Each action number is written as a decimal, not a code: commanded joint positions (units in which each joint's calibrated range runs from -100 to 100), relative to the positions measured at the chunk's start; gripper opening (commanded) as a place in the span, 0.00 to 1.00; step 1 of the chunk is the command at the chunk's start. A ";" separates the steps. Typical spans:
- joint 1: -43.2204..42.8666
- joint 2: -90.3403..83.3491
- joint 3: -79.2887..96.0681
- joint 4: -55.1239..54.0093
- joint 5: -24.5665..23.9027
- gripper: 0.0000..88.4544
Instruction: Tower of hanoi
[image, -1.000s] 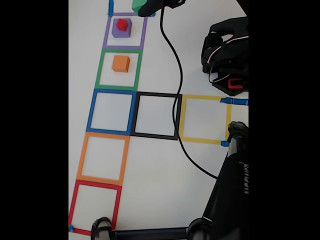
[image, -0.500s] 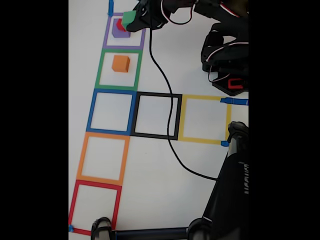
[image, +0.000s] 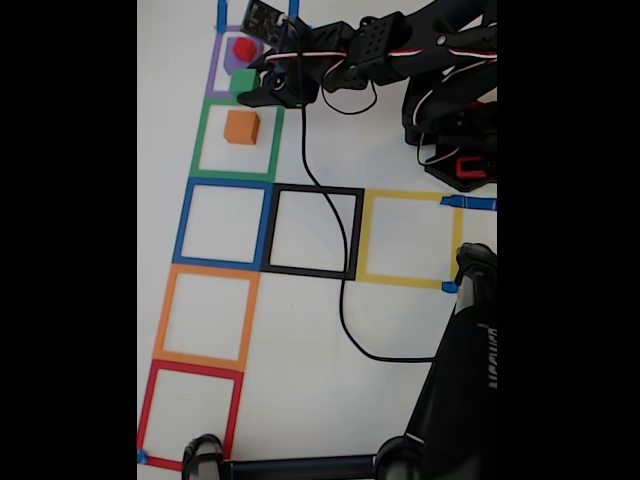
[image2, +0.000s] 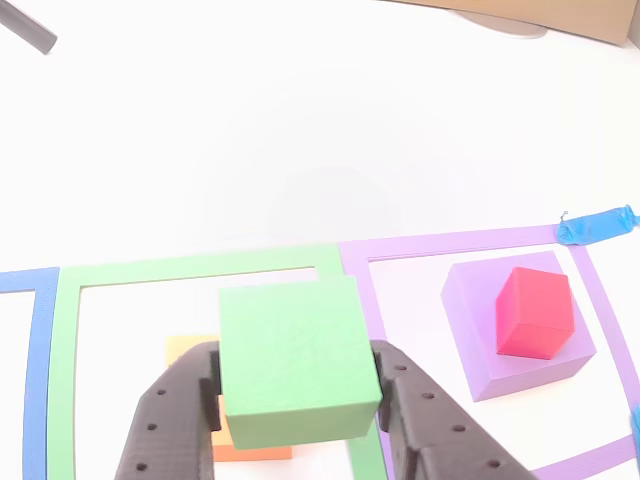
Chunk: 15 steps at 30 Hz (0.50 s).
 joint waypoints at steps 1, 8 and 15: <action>-2.37 6.30 -1.00 -8.34 0.36 0.02; -3.91 16.87 -1.81 -17.89 0.36 0.02; -4.58 22.61 -4.72 -20.32 0.36 0.02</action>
